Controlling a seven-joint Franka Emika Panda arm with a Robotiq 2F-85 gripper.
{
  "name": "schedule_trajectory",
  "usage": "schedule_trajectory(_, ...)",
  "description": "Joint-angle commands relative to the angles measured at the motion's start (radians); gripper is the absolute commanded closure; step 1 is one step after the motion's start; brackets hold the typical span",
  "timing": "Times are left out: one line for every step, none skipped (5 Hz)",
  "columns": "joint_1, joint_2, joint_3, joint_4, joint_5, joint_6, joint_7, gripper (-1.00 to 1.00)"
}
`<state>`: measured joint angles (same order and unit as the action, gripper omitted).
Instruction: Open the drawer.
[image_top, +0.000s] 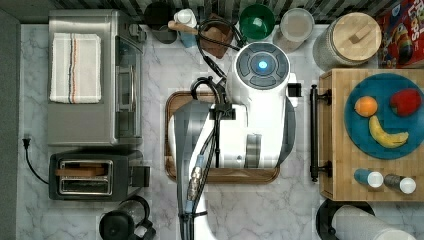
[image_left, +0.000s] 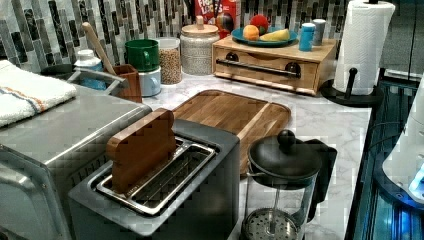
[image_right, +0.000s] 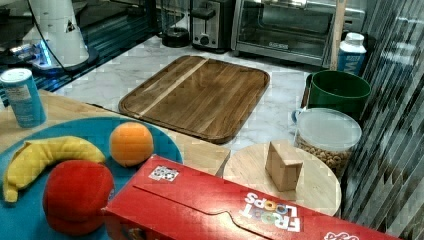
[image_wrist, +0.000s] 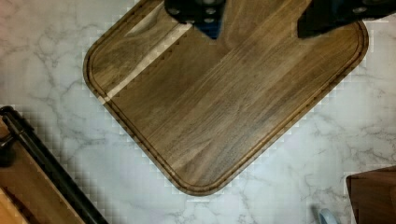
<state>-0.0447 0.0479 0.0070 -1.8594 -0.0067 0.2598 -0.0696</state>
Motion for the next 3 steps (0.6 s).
schedule_trajectory(0.009, 0.002, 0.004, 0.000, 0.000, 0.001, -0.002, -1.00)
schedule_trajectory(0.003, -0.008, 0.014, -0.025, -0.014, 0.021, -0.002, -1.00)
schedule_trajectory(-0.012, -0.027, 0.005, -0.064, -0.006, 0.036, -0.119, -1.00)
